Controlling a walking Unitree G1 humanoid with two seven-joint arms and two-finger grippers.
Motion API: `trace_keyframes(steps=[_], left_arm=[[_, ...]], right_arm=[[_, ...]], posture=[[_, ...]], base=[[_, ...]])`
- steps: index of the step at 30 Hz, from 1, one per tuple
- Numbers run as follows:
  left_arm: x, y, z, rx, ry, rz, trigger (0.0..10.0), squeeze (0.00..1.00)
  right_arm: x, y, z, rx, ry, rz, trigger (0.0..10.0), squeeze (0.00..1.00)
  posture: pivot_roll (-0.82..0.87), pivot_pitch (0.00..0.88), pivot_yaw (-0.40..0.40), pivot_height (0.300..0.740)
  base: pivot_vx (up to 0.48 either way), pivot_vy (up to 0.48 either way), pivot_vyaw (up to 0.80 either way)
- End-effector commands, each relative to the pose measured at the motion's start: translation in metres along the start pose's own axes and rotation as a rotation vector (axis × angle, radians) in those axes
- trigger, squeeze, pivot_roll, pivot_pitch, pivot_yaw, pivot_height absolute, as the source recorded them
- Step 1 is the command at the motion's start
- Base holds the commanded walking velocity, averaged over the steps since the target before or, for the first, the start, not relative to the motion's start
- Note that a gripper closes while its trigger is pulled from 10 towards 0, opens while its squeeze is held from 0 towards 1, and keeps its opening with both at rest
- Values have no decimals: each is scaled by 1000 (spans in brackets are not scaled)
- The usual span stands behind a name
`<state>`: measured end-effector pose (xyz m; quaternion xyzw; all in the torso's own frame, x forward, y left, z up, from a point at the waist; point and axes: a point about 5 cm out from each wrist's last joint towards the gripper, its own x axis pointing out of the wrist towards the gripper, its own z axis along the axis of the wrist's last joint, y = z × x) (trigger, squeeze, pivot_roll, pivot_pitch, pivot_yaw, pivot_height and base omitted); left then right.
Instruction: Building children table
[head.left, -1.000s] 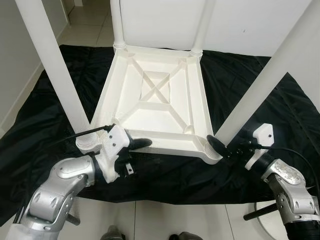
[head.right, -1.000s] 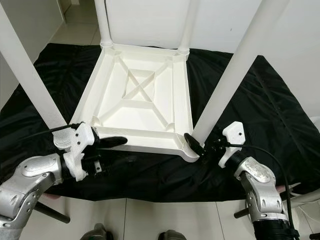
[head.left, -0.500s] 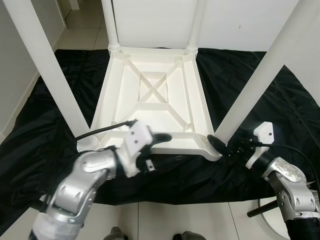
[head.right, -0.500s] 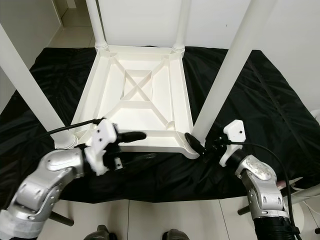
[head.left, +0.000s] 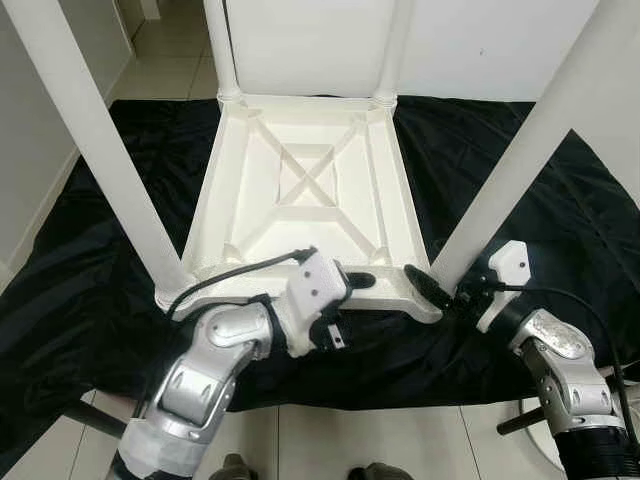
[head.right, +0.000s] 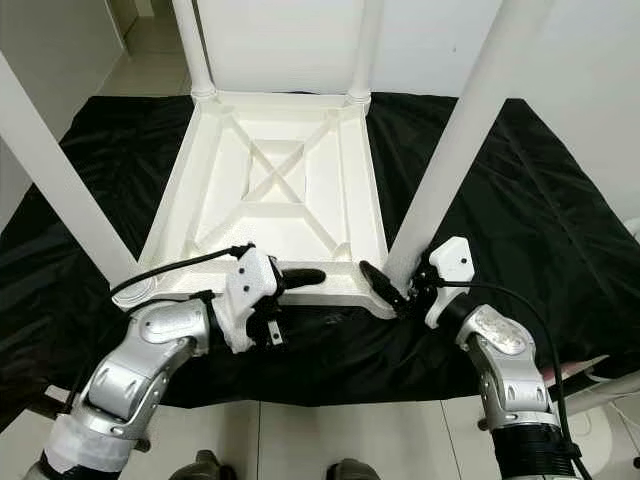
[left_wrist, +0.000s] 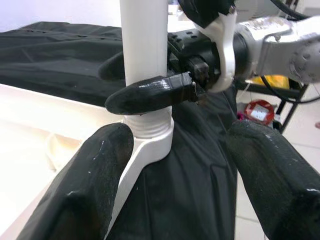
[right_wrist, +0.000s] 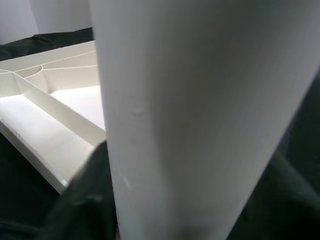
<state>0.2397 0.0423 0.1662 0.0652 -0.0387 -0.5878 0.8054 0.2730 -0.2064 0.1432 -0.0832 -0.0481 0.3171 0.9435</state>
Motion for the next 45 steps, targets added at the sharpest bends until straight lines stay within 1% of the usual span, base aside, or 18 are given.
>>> trace_keyframes(steps=[1, 10, 11, 12, 13, 14, 15, 16, 22, 25, 29, 34, 35, 36, 40, 41, 42, 45], left_arm=[[-2, 16, -3, 7, 19, 341, 10000, 0], [-2, 21, -2, 23, 12, 358, 10000, 0], [-2, 22, -3, 27, 13, 364, 10000, 0], [-2, 22, -2, 28, 10, 369, 10000, 0], [-2, 23, -3, 31, 6, 373, 10000, 0], [-2, 23, -2, 32, 3, 375, 10000, 0], [-2, 23, -2, 32, 3, 375, 10000, 0], [-1, 22, -2, 37, -6, 372, 10000, 0], [0, 21, -2, 25, -6, 387, 10000, 0], [-3, 24, -4, -3, -11, 432, 10000, 0], [-4, 26, -4, -11, -15, 453, 10000, 0], [-5, 30, -3, -10, -19, 476, 10000, 0], [-5, 30, -2, -8, -23, 475, 10000, 0], [-6, 30, -1, -8, -24, 476, 10000, 0], [-7, 29, -3, 0, -18, 464, 10000, 0], [-7, 29, -3, 5, -14, 460, 10000, 0], [-7, 28, -2, 11, -15, 451, 10000, 0], [-6, 27, -1, 20, -24, 430, 10000, 0]], right_arm=[[-1, 2, -4, 7, 20, -8, 0, 0], [-3, 10, -2, 28, -1, -86, 0, 0], [-2, 12, -2, 37, -2, -131, 1961, 0], [-1, 15, -1, 37, -4, -178, 8588, 0], [-1, 17, 0, 38, -6, -209, 8588, 0], [0, 18, 0, 41, 5, -280, 10000, 0], [0, 18, 0, 41, 5, -280, 10000, 0], [3, 20, -2, 51, 26, -425, 10000, 0], [11, 28, -1, 83, 39, -556, 10000, 0], [19, 34, 1, 120, 45, -734, 10000, 0], [24, 36, 3, 126, 51, -788, 10000, 0], [34, 47, 13, 148, -9, -739, 10000, 24], [35, 49, 16, 154, -31, -722, 10000, 757], [34, 50, 18, 187, -53, -683, 10000, 1000], [24, 40, 25, 187, -117, -576, 10000, 1000], [22, 39, 26, 192, -127, -541, 10000, 875], [19, 38, 27, 166, -131, -489, 10000, 0], [16, 33, 26, 140, -119, -418, 10000, 0]], posture=[[-93, 44, 28, 740], [-92, 43, 17, 740], [-92, 43, 17, 740], [-96, 45, 11, 740], [-96, 47, 10, 740], [-97, 47, 11, 740], [-97, 47, 11, 740], [-98, 49, 13, 740], [-98, 50, 17, 740], [-96, 51, 16, 740], [-93, 50, 12, 740], [-83, 48, 8, 740], [-84, 46, 8, 740], [-83, 45, 7, 740], [-82, 43, 7, 740], [-82, 43, 7, 740], [-82, 37, 7, 740], [-82, 32, 8, 740]], base=[[0, 0, 0], [0, 0, 0], [0, 0, 0], [0, 0, 0], [0, 0, 0], [0, 0, 0], [0, 0, 0], [0, 0, 0], [0, 0, 0], [0, 0, 0], [0, 0, 0], [0, 0, 0], [0, 0, 0], [0, 0, 0], [0, 0, 0], [0, 0, 0], [0, 0, 0], [0, 0, 0]])
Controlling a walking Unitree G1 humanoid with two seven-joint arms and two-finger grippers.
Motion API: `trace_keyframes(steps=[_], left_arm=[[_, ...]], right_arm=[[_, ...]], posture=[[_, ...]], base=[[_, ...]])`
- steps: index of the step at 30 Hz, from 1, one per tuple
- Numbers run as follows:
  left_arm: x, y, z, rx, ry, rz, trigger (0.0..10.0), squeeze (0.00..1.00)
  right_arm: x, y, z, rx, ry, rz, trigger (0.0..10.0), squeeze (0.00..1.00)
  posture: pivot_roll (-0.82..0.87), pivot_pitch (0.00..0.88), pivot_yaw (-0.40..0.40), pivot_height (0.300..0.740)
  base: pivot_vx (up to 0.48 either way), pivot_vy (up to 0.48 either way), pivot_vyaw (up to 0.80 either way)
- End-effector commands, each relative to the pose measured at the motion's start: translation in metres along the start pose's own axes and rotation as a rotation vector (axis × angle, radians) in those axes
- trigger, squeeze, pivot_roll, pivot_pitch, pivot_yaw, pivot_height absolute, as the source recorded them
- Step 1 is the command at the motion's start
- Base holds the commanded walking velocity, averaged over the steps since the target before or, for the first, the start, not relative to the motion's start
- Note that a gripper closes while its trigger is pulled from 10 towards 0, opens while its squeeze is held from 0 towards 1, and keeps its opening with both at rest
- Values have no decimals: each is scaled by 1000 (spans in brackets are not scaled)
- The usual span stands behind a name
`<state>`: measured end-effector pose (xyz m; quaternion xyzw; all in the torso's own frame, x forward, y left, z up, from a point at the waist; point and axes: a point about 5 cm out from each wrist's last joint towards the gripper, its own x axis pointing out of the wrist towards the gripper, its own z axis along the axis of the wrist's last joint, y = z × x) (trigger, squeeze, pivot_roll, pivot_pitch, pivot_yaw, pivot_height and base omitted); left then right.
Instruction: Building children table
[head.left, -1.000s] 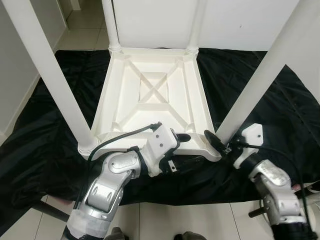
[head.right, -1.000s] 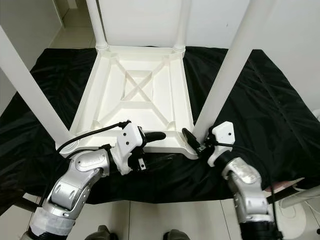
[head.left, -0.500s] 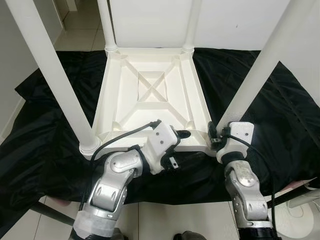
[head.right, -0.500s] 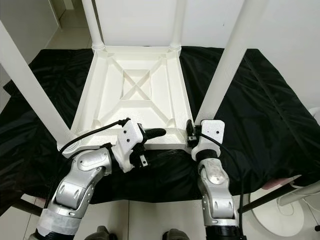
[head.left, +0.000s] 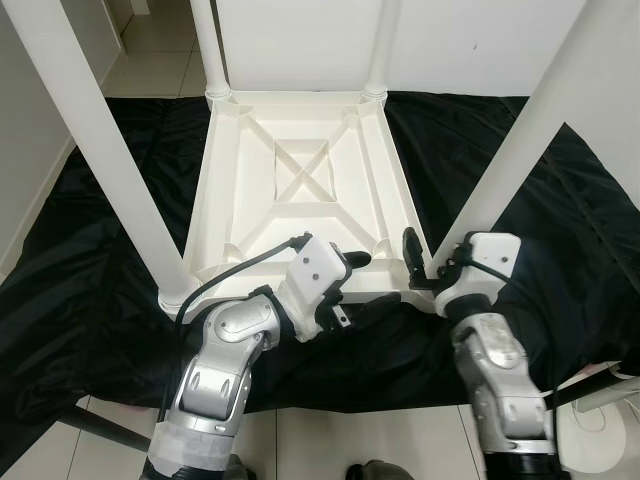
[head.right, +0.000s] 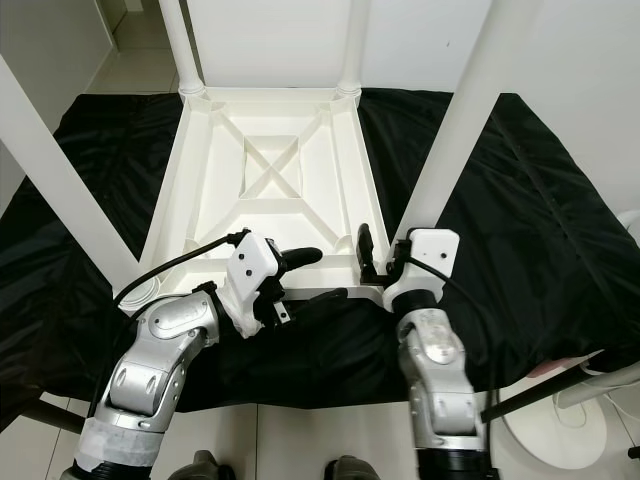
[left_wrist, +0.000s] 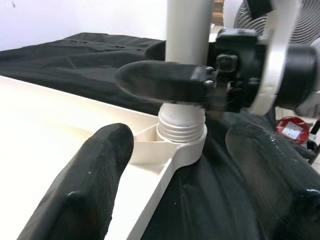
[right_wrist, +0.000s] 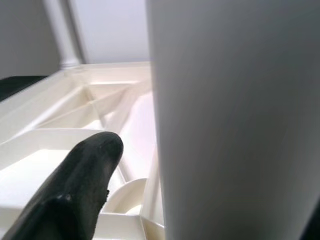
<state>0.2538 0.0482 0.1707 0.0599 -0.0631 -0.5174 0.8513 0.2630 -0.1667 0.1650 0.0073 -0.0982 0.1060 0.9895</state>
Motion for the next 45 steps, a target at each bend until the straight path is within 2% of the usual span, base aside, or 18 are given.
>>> trace_keyframes(steps=[1, 3, 4, 7, 15, 16, 17, 19, 20, 21, 22, 33, 34, 36, 39, 41, 43, 45], left_arm=[[-3, 12, -3, 6, 11, 259, 10000, 0], [-2, 11, -1, 4, 4, 245, 10000, 0], [-2, 11, -1, 4, 4, 245, 10000, 0], [0, 11, 0, 9, 2, 240, 10000, 0], [1, -1, -1, 14, 14, 140, 10000, 0], [1, -3, -3, 10, 33, 129, 10000, 0], [1, -4, -6, 9, 49, 126, 10000, 0], [2, -4, -7, 9, 59, 126, 10000, 0], [2, -4, -8, 4, 63, 123, 10000, 0], [1, -4, -8, 0, 62, 121, 10000, 0], [1, -4, -8, -13, 64, 121, 10000, 0], [-3, -5, -9, -51, 62, 117, 10000, 0], [-3, -5, -9, -53, 66, 123, 10000, 0], [-4, -4, -12, -71, 88, 141, 10000, 0], [-4, -4, -13, -81, 93, 143, 10000, 0], [-4, -3, -13, -99, 98, 146, 10000, 0], [-4, -3, -13, -99, 98, 146, 10000, 0], [-5, -1, -13, -110, 98, 161, 10000, 0]], right_arm=[[-2, 0, -1, 15, -1, 30, 10000, 0], [-4, -6, -5, -8, 34, 130, 10000, 0], [-4, -6, -5, -8, 34, 130, 10000, 0], [-7, -11, -13, -26, 89, 295, 10000, 0], [-4, -25, -29, -101, 201, 487, 10000, 0], [-1, -28, -30, -110, 211, 495, 9569, 0], [3, -30, -31, -123, 212, 499, 6627, 0], [5, -32, -31, -131, 210, 505, 6627, 0], [7, -33, -32, -133, 209, 507, 2588, 0], [9, -35, -32, -136, 205, 509, 314, 0], [11, -36, -33, -133, 205, 508, 0, 0], [8, -39, -41, -121, 223, 505, 0, 0], [7, -38, -41, -115, 220, 484, 10000, 0], [4, -33, -41, -112, 211, 415, 10000, 0], [4, -31, -41, -106, 205, 403, 10000, 0], [1, -23, -44, -104, 209, 324, 10000, 0], [1, -23, -44, -104, 209, 324, 10000, 0], [-1, -11, -46, -82, 212, 184, 10000, 0]], posture=[[-82, 32, 8, 740], [-82, 32, 8, 740], [-82, 32, 8, 740], [-82, 17, 12, 740], [-77, 0, 12, 740], [-76, 0, 12, 740], [-74, 0, 11, 740], [-74, 0, 11, 740], [-72, 0, 10, 740], [-72, 0, 10, 740], [-69, 0, 8, 740], [-63, 0, 1, 740], [-63, 0, -1, 740], [-67, 0, -3, 740], [-67, 0, -3, 740], [-72, 0, -7, 740], [-72, 0, -7, 740], [-77, 0, -5, 740]], base=[[0, 0, 0], [0, 0, 0], [0, 0, 0], [0, 0, 0], [0, 0, 0], [0, 0, 0], [0, 0, 0], [0, 0, 0], [0, 0, 0], [0, 0, 0], [0, 0, 0], [0, 0, 0], [0, 0, 0], [0, 0, 0], [0, 0, 0], [0, 0, 0], [0, 0, 0], [0, 0, 0]])
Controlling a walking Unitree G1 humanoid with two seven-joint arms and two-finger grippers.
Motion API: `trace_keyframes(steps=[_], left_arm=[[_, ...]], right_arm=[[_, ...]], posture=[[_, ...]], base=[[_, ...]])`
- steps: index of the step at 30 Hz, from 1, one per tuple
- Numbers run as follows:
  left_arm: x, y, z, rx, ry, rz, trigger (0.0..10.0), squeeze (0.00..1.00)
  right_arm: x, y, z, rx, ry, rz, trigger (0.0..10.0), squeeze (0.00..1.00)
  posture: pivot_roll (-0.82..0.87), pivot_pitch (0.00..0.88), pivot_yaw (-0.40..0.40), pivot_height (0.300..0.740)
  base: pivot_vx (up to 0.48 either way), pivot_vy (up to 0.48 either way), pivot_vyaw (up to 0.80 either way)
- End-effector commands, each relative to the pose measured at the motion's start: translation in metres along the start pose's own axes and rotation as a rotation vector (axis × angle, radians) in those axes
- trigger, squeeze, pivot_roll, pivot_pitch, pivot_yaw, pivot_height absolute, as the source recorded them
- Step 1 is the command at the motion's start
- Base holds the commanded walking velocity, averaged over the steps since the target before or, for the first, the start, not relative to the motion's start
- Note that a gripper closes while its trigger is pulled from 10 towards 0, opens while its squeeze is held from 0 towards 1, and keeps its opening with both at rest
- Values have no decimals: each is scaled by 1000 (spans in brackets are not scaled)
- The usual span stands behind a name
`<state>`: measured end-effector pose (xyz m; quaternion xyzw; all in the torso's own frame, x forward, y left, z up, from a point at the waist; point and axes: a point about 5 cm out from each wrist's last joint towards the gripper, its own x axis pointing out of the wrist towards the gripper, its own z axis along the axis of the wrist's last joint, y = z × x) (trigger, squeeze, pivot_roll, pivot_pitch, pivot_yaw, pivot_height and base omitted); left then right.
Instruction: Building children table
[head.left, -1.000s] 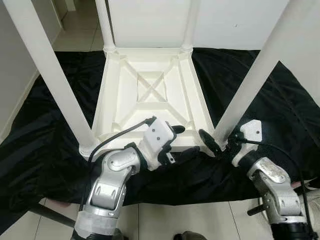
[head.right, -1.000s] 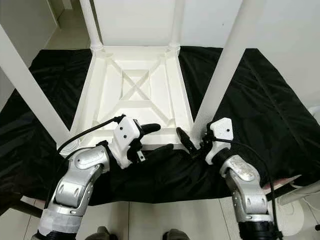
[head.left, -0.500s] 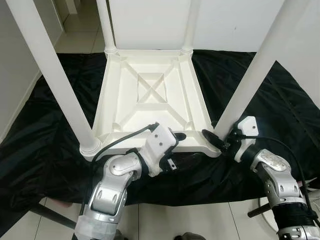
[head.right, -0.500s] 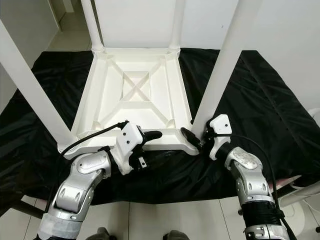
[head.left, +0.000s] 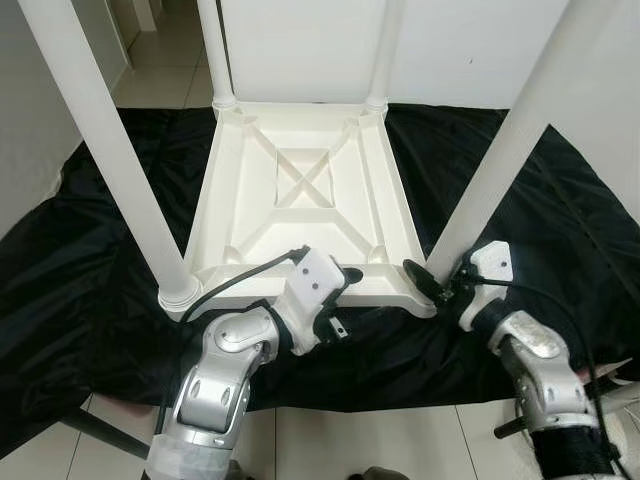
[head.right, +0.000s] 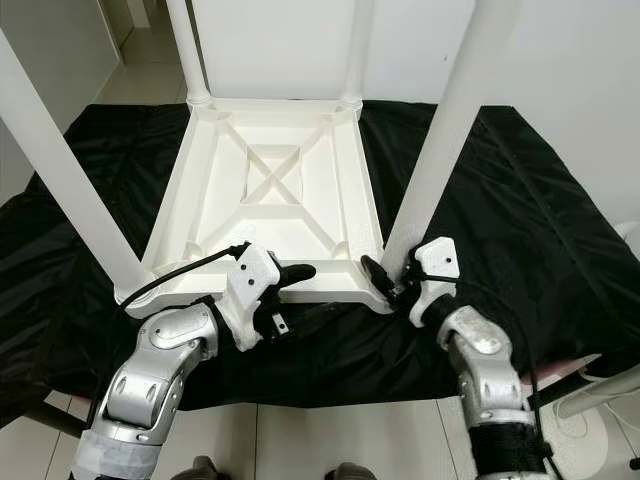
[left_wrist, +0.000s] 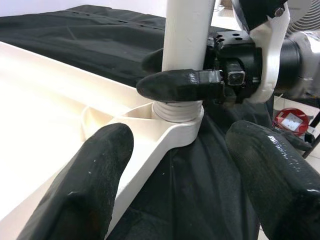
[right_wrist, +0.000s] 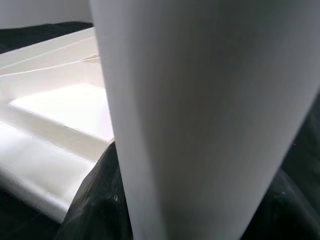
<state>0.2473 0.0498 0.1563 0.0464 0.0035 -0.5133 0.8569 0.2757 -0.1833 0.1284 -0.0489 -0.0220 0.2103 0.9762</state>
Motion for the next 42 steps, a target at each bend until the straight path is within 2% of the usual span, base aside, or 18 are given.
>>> trace_keyframes(steps=[1, 2, 4, 7, 8, 10, 13, 16, 17, 20, 25, 26, 30, 33, 35, 36, 37, 42], left_arm=[[-1, 7, 0, -31, -12, 161, 10000, 0], [-1, 7, 0, -31, -12, 161, 10000, 0], [-1, 8, 0, -33, -11, 179, 10000, 0], [-2, 9, 0, -32, -8, 189, 10000, 0], [-2, 9, 0, -32, -8, 189, 10000, 0], [-3, 11, 0, -28, -5, 203, 10000, 0], [-5, 13, 1, -34, -5, 220, 10000, 0], [-6, 14, 1, -48, -8, 235, 10000, 0], [-7, 15, 1, -51, -9, 241, 10000, 0], [-7, 15, 1, -50, -9, 245, 10000, 0], [-7, 16, 3, -46, -15, 254, 10000, 0], [-7, 16, 3, -46, -16, 254, 10000, 0], [-8, 17, 3, -43, -17, 256, 10000, 0], [-8, 17, 3, -42, -17, 257, 10000, 0], [-8, 17, 4, -36, -16, 259, 10000, 0], [-8, 17, 4, -36, -16, 259, 10000, 0], [-8, 18, 4, -31, -17, 261, 10000, 0], [-9, 19, 3, -19, -9, 265, 10000, 0]], right_arm=[[0, 13, -8, 17, 50, -85, 10000, 0], [0, 13, -8, 17, 50, -85, 10000, 0], [1, 21, -8, 65, 57, -238, 10000, 0], [2, 25, -7, 71, 60, -342, 10000, 0], [2, 25, -7, 71, 60, -342, 10000, 0], [5, 30, -5, 112, 64, -446, 10000, 0], [7, 35, -1, 150, 58, -505, 10000, 0], [9, 39, 3, 172, 49, -511, 10000, 0], [10, 41, 5, 179, 41, -500, 10000, 1000], [10, 43, 6, 182, 36, -493, 10000, 1000], [10, 42, 12, 180, 5, -406, 10000, 1000], [8, 40, 14, 159, -1, -362, 10000, 0], [4, 34, 16, 107, -4, -259, 10000, 0], [3, 32, 16, 102, -2, -236, 10000, 0], [-3, 20, 17, 44, -9, -104, 10000, 0], [-3, 20, 17, 44, -9, -104, 10000, 0], [-7, 9, 18, -9, -11, -5, 10000, 0], [-8, -1, 15, -46, 4, 104, 10000, 0]], posture=[[-78, 0, -5, 740], [-78, 0, -5, 740], [-78, 0, -6, 740], [-78, 0, -6, 740], [-78, 0, -6, 740], [-66, 0, -15, 740], [-64, 0, -15, 740], [-63, 0, -15, 740], [-61, 0, -17, 740], [-61, 0, -17, 740], [-59, 0, -21, 740], [-60, 0, -21, 740], [-60, 0, -22, 740], [-60, 0, -22, 740], [-56, 0, -23, 740], [-56, 0, -23, 740], [-56, 0, -23, 740], [-55, 0, -20, 740]], base=[[0, 0, 0], [0, 0, 0], [0, 0, 0], [0, 0, 0], [0, 0, 0], [0, 0, 0], [0, 0, 0], [0, 0, 0], [0, 0, 0], [0, 0, 0], [0, 0, 0], [0, 0, 0], [0, 0, 0], [0, 0, 0], [0, 0, 0], [0, 0, 0], [0, 0, 0], [0, 0, 0]])
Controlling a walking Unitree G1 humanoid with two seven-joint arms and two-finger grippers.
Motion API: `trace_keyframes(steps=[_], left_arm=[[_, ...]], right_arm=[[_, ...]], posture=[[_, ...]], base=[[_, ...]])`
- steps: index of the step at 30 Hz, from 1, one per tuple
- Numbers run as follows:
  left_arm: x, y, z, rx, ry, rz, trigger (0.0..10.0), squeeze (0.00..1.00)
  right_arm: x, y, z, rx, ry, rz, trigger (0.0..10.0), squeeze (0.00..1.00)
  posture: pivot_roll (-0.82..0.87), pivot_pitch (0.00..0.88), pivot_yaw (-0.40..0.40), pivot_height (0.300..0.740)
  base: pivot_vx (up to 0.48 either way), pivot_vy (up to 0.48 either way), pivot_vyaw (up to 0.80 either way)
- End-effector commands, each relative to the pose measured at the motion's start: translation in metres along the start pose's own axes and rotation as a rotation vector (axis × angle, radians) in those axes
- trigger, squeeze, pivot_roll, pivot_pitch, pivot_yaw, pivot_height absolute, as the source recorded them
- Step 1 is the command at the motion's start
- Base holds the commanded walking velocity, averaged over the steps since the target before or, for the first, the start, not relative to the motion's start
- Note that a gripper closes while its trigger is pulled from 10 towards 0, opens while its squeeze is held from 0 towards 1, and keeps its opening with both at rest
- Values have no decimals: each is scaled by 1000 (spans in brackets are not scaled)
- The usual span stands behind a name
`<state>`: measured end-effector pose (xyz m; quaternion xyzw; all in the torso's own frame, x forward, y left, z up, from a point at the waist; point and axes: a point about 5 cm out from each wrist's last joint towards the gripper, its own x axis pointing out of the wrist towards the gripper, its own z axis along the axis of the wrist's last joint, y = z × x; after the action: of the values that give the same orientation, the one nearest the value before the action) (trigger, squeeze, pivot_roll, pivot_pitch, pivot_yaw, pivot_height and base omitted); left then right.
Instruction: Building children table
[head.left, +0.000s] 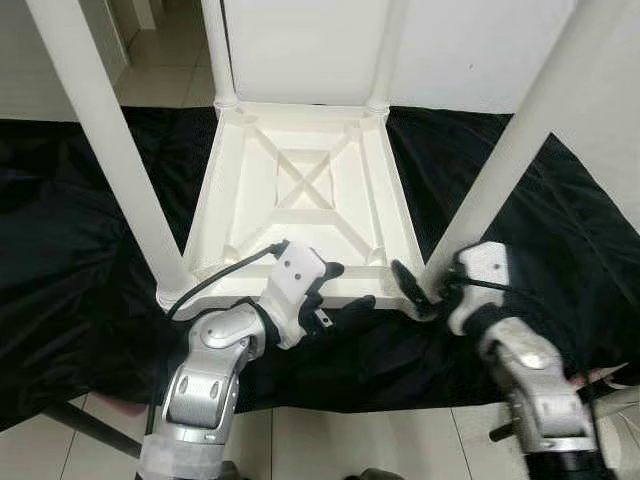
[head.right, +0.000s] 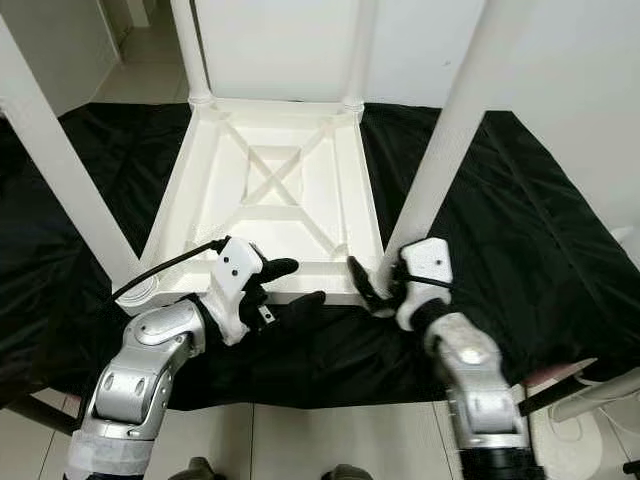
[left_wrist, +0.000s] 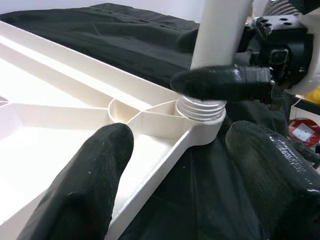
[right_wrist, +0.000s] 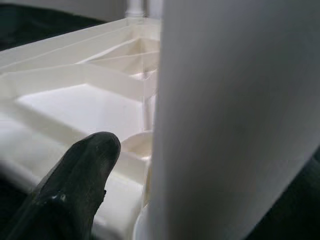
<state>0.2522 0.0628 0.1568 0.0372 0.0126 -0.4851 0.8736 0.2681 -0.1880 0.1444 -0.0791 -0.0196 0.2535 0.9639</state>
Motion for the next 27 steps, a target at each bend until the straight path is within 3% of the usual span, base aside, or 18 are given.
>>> trace_keyframes(steps=[1, 7, 8, 9, 10, 23, 24, 25, 26, 27], left_arm=[[1, 8, 4, 8, -19, 201, 10000, 0], [1, 9, 5, 10, -22, 202, 10000, 0], [1, 9, 5, 11, -22, 203, 10000, 0], [1, 9, 5, 11, -22, 203, 10000, 0], [0, 10, 6, 14, -23, 204, 10000, 0], [-1, 9, 6, 20, -21, 201, 10000, 0], [-1, 9, 7, 19, -21, 201, 10000, 0], [-1, 9, 7, 19, -21, 201, 10000, 0], [0, 9, 7, 19, -21, 200, 10000, 0], [0, 9, 7, 20, -21, 199, 10000, 0]], right_arm=[[1, -2, -2, 0, -3, 47, 10000, 0], [7, -14, -4, -50, 26, 160, 10000, 0], [8, -16, -5, -52, 32, 174, 7725, 0], [8, -16, -5, -52, 32, 174, 7725, 0], [10, -20, -8, -69, 48, 198, 0, 0], [6, -18, -17, -30, 49, 245, 0, 0], [6, -17, -18, -23, 46, 235, 7686, 0], [6, -17, -18, -20, 44, 226, 7686, 0], [5, -16, -18, -7, 38, 207, 10000, 0], [5, -16, -18, 0, 34, 195, 10000, 0]], posture=[[-53, 0, -16, 740], [-47, 0, -9, 740], [-42, 0, -7, 740], [-42, 0, -7, 740], [-39, 0, -7, 740], [-37, 0, -4, 740], [-41, 0, -2, 740], [-41, 0, -2, 740], [-45, 5, -2, 740], [-45, 5, -2, 740]], base=[[0, 0, 0], [0, 0, 0], [0, 0, 0], [0, 0, 0], [0, 0, 0], [0, 0, 0], [0, 0, 0], [0, 0, 0], [0, 0, 0], [0, 0, 0]])
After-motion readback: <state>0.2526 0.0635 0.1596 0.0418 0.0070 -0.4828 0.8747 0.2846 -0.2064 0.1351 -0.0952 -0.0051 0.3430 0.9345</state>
